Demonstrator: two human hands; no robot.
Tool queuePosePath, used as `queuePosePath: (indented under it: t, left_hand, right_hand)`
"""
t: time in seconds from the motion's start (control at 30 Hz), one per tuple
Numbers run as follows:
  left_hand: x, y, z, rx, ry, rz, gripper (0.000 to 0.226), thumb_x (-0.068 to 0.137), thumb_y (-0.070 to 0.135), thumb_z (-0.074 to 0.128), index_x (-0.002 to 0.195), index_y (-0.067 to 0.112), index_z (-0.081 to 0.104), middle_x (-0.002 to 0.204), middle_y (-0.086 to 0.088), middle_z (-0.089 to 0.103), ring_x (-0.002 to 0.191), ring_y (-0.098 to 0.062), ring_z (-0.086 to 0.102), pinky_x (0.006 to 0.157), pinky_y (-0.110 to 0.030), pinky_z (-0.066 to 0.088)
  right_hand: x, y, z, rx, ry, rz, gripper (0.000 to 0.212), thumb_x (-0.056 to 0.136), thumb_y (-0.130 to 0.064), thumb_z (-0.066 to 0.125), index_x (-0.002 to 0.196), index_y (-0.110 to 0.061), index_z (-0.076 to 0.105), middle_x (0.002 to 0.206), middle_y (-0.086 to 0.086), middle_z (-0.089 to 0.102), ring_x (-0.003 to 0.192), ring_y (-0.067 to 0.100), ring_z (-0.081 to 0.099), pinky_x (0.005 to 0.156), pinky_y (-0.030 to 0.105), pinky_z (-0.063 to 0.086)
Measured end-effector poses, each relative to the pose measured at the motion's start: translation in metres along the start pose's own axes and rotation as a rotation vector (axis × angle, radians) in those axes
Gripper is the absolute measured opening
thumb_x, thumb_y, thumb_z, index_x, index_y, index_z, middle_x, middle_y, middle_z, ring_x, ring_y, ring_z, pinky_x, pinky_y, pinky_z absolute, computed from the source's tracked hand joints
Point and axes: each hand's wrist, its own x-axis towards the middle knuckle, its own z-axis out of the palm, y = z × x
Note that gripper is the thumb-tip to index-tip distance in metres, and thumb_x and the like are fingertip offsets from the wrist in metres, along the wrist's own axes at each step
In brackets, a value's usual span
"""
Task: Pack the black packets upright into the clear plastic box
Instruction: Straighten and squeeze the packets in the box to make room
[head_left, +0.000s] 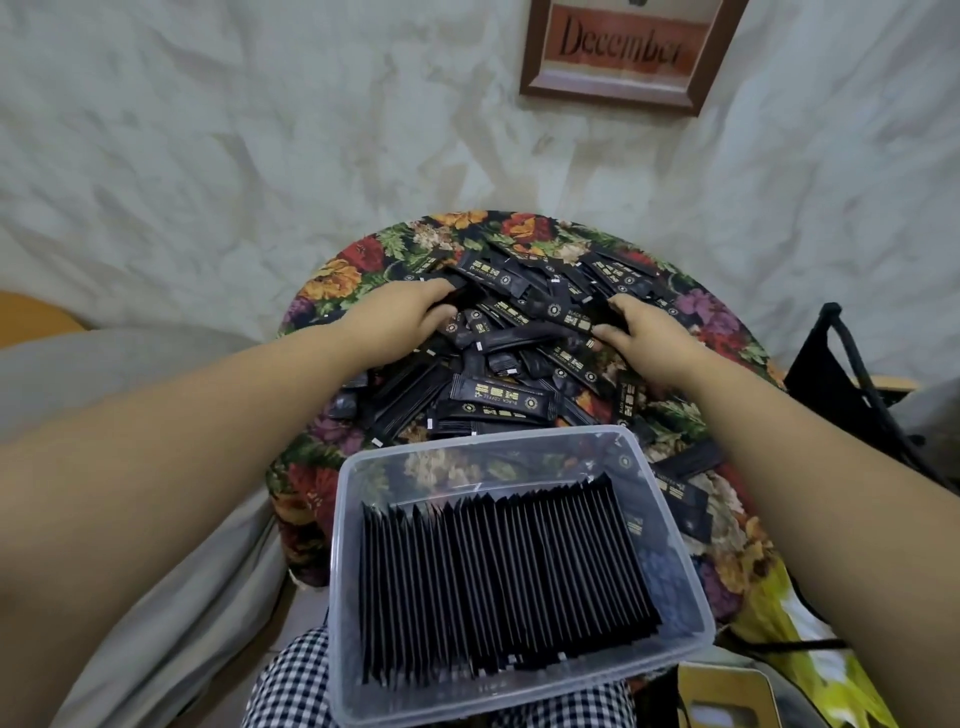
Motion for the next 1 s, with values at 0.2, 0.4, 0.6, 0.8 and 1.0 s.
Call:
queuePosePath:
  t: [0.2, 0.4, 0.6, 0.8, 1.0]
  left_hand:
    - [-0.018, 0.028, -0.023, -0.388, -0.005, -0.081, 0.018, 0.102, 0.026, 0.036, 0.087, 0.02, 0.043, 0.077, 0.0, 0.06, 0.061, -0.017, 0.059, 0.056, -0.029, 0.045]
    - [-0.067, 0.059, -0.05, -0.671, 0.04, -0.094, 0.022, 0.102, 0.026, 0.034, 0.086, 0.015, 0.045, 0.055, 0.01, 0.057, 0.048, -0.013, 0.051, 0.051, -0.027, 0.042]
    - [-0.146, 0.06, -0.043, -0.511, 0.181, -0.147, 0.02, 0.097, 0.03, 0.044, 0.078, 0.03, 0.04, 0.06, 0.008, 0.049, 0.05, -0.009, 0.045, 0.053, -0.03, 0.037]
    - [-0.198, 0.061, -0.012, -0.35, 0.258, -0.239, 0.011, 0.095, 0.029, 0.048, 0.097, 0.018, 0.049, 0.07, -0.007, 0.055, 0.063, -0.02, 0.052, 0.056, -0.032, 0.037]
    - [-0.216, 0.067, 0.007, -0.405, 0.33, -0.334, 0.028, 0.084, 0.032, 0.067, 0.094, 0.015, 0.047, 0.063, 0.002, 0.049, 0.058, -0.013, 0.05, 0.052, -0.029, 0.037]
  right_hand:
    - [-0.013, -0.018, -0.019, 0.41, 0.035, 0.038, 0.008, 0.099, -0.026, 0.048, 0.098, -0.018, 0.051, 0.084, 0.005, 0.067, 0.058, 0.013, 0.059, 0.057, 0.027, 0.05]
    - [-0.076, -0.067, -0.045, 0.754, 0.096, -0.033, 0.01, 0.095, -0.02, 0.056, 0.085, -0.021, 0.056, 0.067, -0.005, 0.068, 0.048, 0.006, 0.053, 0.045, 0.02, 0.043]
    - [-0.158, -0.09, -0.023, 0.703, -0.025, 0.022, 0.008, 0.09, -0.013, 0.061, 0.084, -0.017, 0.065, 0.067, -0.006, 0.072, 0.05, 0.008, 0.054, 0.047, 0.018, 0.043]
    - [-0.18, -0.094, 0.012, 0.758, -0.208, 0.149, 0.012, 0.092, -0.008, 0.056, 0.102, -0.004, 0.06, 0.086, 0.006, 0.075, 0.072, 0.017, 0.068, 0.074, 0.044, 0.055]
    - [-0.179, -0.092, 0.019, 0.616, 0.006, 0.209, 0.013, 0.084, -0.019, 0.068, 0.079, -0.009, 0.061, 0.072, 0.004, 0.062, 0.067, 0.023, 0.058, 0.061, 0.022, 0.047]
